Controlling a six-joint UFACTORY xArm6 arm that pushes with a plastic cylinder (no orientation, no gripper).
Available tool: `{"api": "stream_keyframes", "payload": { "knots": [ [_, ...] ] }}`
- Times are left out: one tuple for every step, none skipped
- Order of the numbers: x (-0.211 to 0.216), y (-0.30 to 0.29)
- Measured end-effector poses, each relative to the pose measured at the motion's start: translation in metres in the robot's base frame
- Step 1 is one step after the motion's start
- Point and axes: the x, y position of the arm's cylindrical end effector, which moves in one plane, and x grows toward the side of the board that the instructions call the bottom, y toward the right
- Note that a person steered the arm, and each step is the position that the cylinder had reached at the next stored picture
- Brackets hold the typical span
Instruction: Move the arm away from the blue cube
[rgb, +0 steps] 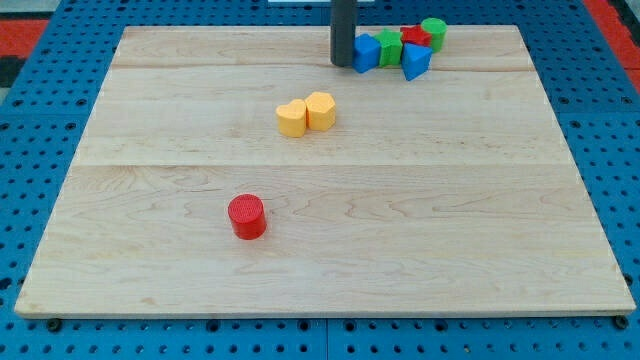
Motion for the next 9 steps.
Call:
{"api": "stream_keyframes", "payload": {
  "knots": [
    [0.0, 0.018],
    [0.0, 0.032],
    [-0.01, -0.016],
    [-0.01, -0.087],
    [-0.01, -0.141],
    [-0.01, -0.181],
    [-0.01, -0.208],
    [-0.01, -0.21],
    [-0.01, -0.21]
  ]
}}
